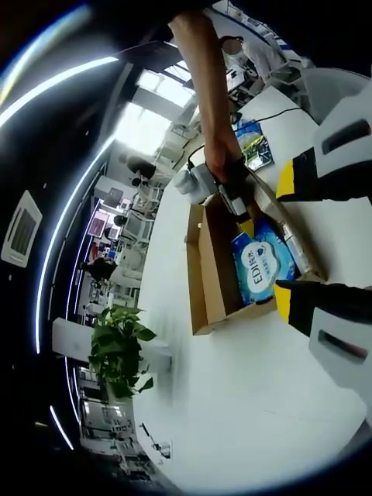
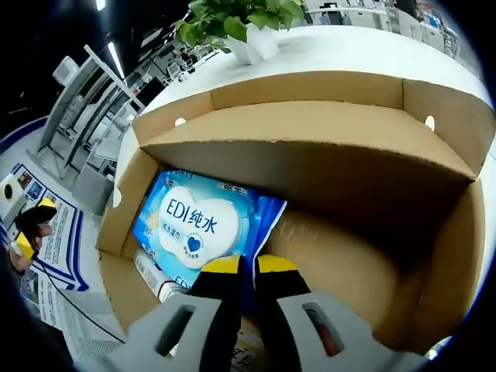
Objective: Operate the shoe box by opening the lid, removing the specified soft item, and placing it in the target area until the item is outside and the box remains undamaged.
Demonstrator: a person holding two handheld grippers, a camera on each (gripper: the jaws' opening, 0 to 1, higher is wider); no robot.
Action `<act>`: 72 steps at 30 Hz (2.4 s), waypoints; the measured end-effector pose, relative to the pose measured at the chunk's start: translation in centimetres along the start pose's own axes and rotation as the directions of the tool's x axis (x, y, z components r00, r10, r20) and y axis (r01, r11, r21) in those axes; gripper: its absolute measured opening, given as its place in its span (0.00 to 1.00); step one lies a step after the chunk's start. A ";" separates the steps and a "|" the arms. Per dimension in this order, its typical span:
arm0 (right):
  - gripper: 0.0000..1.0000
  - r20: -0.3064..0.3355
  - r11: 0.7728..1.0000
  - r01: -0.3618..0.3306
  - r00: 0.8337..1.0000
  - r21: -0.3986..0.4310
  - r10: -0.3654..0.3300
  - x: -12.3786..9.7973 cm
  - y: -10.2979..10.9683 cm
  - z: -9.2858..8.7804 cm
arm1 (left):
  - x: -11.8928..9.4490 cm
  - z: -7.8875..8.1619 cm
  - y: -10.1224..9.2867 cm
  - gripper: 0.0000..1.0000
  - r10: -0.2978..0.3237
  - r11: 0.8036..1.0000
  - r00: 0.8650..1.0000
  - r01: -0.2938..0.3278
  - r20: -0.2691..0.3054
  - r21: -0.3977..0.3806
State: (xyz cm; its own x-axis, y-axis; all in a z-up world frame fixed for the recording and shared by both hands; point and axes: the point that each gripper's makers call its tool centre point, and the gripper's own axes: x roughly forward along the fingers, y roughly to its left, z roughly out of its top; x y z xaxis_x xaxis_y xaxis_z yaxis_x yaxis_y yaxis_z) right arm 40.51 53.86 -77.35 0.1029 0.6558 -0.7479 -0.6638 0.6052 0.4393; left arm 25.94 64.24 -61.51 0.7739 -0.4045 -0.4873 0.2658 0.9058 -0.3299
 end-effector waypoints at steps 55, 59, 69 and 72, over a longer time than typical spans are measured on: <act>0.00 0.025 0.991 0.131 0.991 0.021 -0.132 -6.3 -3.1 -0.5 | 13.8 -4.1 1.7 0.39 0.093 0.991 0.933 -0.122 -0.347 -0.063; 0.00 0.030 0.991 0.132 0.991 0.026 -0.133 -6.4 -3.0 -0.6 | 14.7 -5.2 2.1 0.39 0.107 0.987 0.917 -0.146 -0.384 -0.072; 0.00 0.045 0.992 0.124 0.991 0.036 -0.125 -6.6 -2.9 -0.7 | 15.6 -6.6 2.2 0.36 0.111 0.975 0.902 -0.180 -0.416 -0.129; 0.00 0.046 0.992 0.121 0.991 0.037 -0.123 -6.6 -2.9 -0.7 | 16.1 -6.8 2.2 0.36 0.105 0.974 0.899 -0.180 -0.426 -0.139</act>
State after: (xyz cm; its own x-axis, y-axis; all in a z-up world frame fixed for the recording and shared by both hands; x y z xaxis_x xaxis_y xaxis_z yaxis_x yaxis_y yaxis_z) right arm 41.26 47.44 -74.08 0.2178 0.5965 -0.7725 -0.6186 0.6965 0.3635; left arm 35.07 58.91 -75.57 0.4786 -0.3217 -0.8170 0.0398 0.9375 -0.3458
